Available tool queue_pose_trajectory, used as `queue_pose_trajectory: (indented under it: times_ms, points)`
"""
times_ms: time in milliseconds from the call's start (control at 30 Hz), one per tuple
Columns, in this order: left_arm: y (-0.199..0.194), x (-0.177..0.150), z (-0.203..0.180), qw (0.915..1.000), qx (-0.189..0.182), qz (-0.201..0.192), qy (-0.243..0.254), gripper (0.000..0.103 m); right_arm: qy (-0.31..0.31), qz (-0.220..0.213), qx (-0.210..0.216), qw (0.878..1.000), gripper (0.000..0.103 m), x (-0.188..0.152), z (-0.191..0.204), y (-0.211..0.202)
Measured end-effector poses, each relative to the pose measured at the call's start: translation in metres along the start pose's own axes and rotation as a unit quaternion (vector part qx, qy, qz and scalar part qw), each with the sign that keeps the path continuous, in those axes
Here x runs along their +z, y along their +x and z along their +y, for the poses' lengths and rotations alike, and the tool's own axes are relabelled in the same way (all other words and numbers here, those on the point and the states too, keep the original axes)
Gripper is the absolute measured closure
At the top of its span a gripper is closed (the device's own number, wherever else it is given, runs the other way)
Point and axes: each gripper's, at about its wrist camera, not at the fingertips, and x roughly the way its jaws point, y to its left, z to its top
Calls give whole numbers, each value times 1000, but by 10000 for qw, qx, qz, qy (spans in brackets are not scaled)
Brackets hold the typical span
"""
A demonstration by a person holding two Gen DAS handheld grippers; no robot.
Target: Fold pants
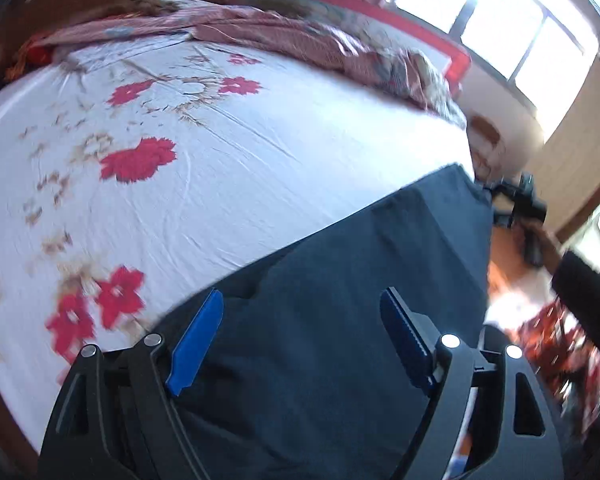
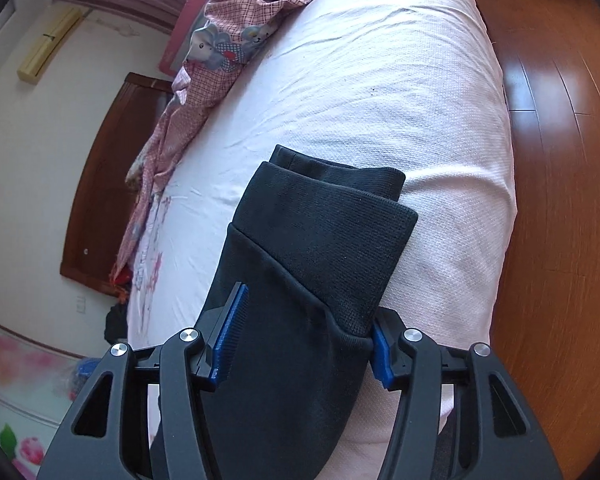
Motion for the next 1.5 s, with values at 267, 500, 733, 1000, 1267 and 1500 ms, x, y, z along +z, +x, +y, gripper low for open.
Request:
queue_pose_trajectory:
  times_ms: [267,500,733,1000,1267,1500]
  points:
    - [32,14,40,9873,-713,1276,621,36,-315,225,-460,9982,49,1,12,6]
    - [14,16,80,9910,-925,969,-10,47,-504,344,-603,9963,49,2,17,10]
    - [44,-9,64,9873,-579,1430,376,66,-410,351,-542,9971,49,3,15,10]
    - [31,-17,25,9844,498,940,1403,65,-418,465,-593,9963,49,6,15,13]
    - [23,-24,12,9765,812,841,1809,65,-258,500,-536,9970,49,8,12,13]
    - [42,-24,20,9784,853,1123,1509,92,-88,466,-413,9980,49,6,8,11]
